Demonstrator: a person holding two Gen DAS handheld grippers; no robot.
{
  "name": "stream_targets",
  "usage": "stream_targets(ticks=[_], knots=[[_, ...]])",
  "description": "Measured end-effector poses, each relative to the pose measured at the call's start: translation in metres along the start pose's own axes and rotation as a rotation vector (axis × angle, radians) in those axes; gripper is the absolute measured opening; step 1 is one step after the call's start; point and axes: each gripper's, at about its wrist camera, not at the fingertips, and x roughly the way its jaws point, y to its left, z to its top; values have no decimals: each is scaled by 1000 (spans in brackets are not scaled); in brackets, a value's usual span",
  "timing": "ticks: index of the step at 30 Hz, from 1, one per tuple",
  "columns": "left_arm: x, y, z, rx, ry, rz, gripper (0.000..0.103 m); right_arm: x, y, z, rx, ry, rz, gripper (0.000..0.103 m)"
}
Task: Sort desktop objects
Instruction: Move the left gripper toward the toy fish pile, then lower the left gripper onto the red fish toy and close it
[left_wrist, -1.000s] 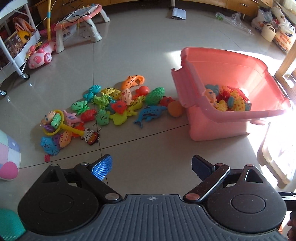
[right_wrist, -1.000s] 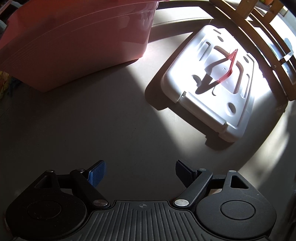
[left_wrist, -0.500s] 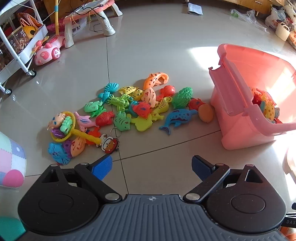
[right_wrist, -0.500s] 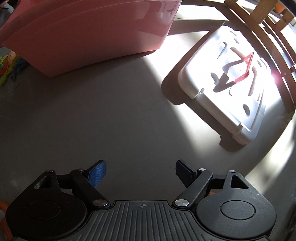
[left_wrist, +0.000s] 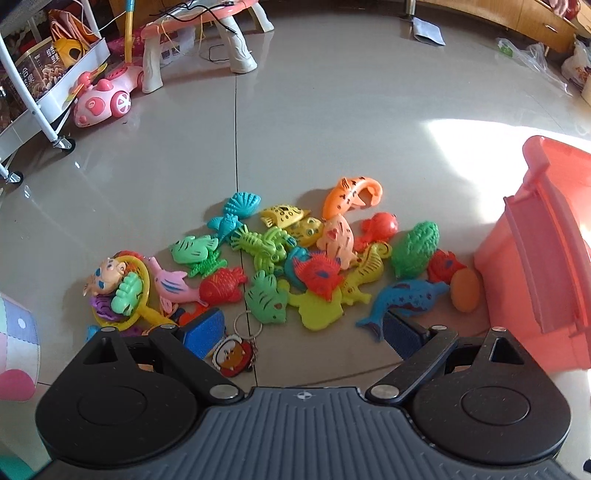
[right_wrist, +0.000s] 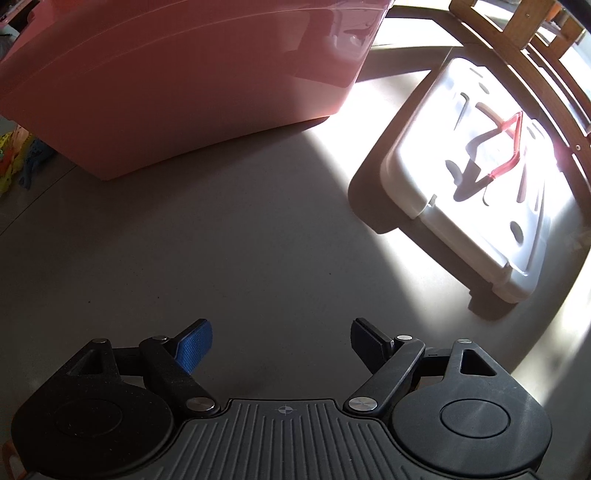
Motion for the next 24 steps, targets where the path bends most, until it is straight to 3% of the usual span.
stream_targets(ticks=[5, 11, 16, 24], knots=[[28, -2, 20, -29, 17, -21, 95, 7, 5, 8, 1, 10, 12, 80], [62, -8, 26, -9, 69, 8, 94, 14, 3, 16, 25, 17, 17, 80], [81, -7, 24, -53, 109, -24, 73, 19, -1, 20, 60, 26, 24, 80], [86, -4, 25, -100, 88, -1, 73, 24, -5, 25, 86, 33, 24, 85]])
